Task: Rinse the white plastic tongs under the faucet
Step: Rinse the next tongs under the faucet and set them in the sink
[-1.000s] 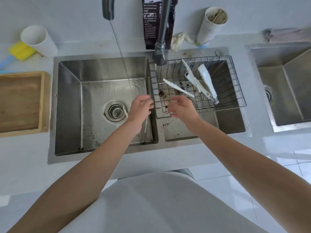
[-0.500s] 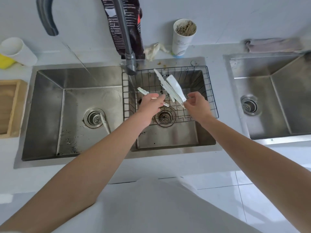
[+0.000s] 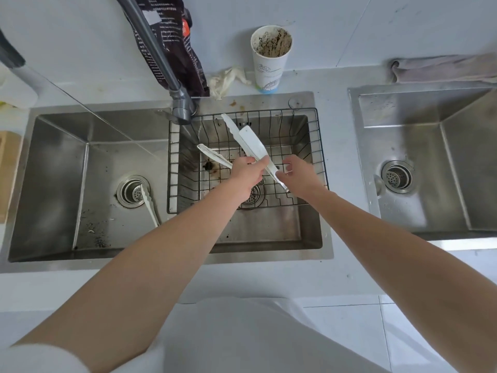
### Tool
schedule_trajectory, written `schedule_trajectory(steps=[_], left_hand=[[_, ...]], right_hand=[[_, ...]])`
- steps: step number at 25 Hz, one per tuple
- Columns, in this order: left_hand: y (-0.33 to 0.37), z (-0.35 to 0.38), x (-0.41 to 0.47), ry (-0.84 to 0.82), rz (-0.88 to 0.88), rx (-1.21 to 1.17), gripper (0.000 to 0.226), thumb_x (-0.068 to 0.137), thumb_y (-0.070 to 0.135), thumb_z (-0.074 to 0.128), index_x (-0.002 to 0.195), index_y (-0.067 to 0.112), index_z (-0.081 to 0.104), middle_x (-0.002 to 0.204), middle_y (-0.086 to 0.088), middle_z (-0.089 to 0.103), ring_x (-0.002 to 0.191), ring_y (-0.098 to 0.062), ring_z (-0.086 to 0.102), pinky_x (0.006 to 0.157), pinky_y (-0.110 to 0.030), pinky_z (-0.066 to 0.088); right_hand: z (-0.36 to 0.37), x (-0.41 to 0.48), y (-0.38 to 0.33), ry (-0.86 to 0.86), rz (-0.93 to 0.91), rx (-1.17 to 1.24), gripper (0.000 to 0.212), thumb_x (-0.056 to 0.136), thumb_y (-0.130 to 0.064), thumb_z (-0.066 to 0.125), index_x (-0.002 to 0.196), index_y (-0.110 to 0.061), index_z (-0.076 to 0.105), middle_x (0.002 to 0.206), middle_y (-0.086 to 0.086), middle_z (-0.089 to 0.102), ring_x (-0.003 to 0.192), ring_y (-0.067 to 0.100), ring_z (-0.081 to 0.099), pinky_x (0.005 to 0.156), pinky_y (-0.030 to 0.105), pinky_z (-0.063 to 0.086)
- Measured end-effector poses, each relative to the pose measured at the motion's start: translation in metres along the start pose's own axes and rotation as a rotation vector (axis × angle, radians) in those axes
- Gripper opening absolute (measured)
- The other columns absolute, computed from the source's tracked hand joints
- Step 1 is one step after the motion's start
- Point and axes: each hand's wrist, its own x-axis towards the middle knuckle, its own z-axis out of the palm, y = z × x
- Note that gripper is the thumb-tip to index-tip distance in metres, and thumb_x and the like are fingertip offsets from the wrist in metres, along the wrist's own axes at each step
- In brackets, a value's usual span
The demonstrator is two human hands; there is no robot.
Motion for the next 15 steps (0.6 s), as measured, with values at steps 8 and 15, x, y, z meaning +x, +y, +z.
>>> schedule_trajectory(steps=[8,15], left_hand=[[-0.012,0.007,0.012,0.075,0.05,0.001,0.022,0.096,0.018,0.06,0.113,0.004,0.063,0.108,-0.011,0.071,0.098,-0.022,0.071,0.072,-0.024,0.055],[-0.009,0.01,0.007,0.086,0.117,-0.021,0.007,0.097,0.014,0.059,0.097,0.012,0.065,0.096,-0.008,0.072,0.086,-0.021,0.072,0.075,-0.027,0.058]], right_hand=[[0.015,0.007,0.006,-0.075,-0.056,-0.056,0.031,0.095,-0.031,0.059,0.12,-0.014,0.059,0.116,0.012,0.066,0.104,0.032,0.062,0.086,0.045,0.054],[0.012,0.001,0.005,-0.013,-0.026,-0.009,0.024,0.098,-0.033,0.054,0.114,-0.015,0.056,0.108,0.009,0.066,0.09,0.031,0.063,0.077,0.041,0.054]])
